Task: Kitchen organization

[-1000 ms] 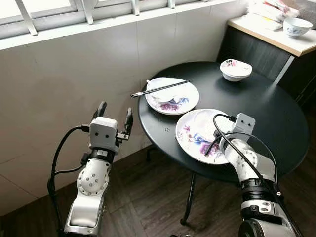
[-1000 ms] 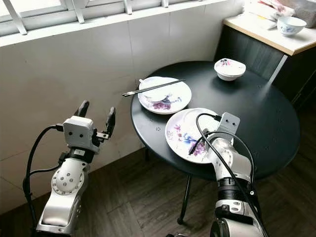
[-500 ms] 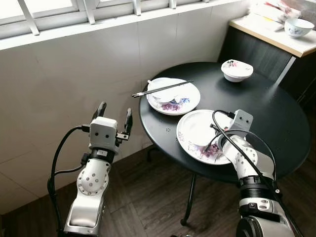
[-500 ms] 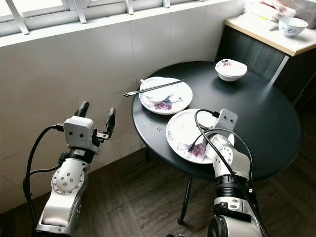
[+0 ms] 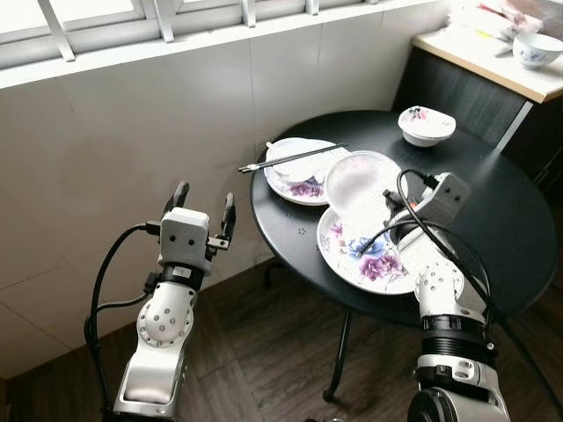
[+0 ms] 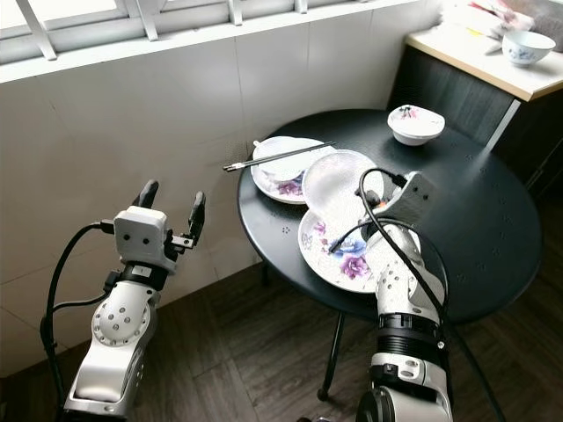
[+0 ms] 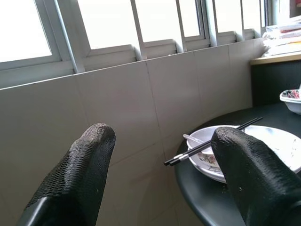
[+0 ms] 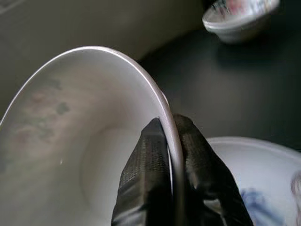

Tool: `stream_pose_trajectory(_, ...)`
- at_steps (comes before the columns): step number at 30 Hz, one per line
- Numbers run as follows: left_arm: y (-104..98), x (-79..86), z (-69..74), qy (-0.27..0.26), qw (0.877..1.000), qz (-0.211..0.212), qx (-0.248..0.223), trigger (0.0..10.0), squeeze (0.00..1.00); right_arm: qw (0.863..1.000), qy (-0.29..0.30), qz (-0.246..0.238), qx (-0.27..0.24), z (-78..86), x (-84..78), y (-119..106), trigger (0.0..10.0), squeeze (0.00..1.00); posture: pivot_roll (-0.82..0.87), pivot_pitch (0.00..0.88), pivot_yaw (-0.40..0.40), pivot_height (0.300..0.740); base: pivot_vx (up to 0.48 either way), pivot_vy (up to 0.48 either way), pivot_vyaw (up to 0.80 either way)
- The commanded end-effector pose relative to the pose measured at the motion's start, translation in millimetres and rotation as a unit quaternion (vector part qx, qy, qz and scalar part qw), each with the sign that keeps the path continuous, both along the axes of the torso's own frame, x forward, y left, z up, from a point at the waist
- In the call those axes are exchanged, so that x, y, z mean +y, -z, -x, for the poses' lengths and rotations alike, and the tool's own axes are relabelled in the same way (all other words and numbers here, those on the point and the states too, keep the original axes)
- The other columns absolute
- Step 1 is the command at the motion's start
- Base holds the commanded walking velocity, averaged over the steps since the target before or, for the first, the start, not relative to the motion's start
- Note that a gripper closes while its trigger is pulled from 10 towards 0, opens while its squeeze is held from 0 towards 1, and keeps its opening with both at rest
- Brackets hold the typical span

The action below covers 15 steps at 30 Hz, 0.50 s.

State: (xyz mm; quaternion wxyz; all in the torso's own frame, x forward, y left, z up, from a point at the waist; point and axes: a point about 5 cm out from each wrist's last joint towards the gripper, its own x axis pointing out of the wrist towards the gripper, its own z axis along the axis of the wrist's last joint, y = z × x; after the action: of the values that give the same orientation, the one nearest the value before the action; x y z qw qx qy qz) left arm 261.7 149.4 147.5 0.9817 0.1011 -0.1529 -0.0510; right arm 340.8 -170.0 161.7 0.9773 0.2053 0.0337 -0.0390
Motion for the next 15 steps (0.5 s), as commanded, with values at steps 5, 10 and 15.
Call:
stream_pose_trajectory(5, 2.7, 3.7, 0.2, -0.010, 1.000, -0.002, 0.009, 10.0, 0.00, 0.961, -0.100, 0.212, -0.149, 12.4, 35.4, -32.7, 0.0, 0.00, 0.01, 0.022, -0.032, 0.740, 0.000, 0.000, 0.80)
stream_pose_trajectory(10, 3.0, 3.7, -0.1, -0.012, 1.000, -0.001, 0.010, 10.0, 0.00, 0.929, -0.158, 0.270, -0.197, 21.0, 54.2, -36.1, 0.0, 0.00, 0.01, 0.023, -0.034, 0.740, 0.000, 0.000, 0.80)
stream_pose_trajectory(15, 4.4, 9.3, -2.3, -0.035, 0.999, -0.011, 0.017, 10.0, 0.00, 0.888, -0.231, 0.316, -0.239, 34.0, 74.3, -31.6, 0.0, 0.00, 0.02, 0.023, -0.037, 0.740, 0.000, 0.000, 0.80)
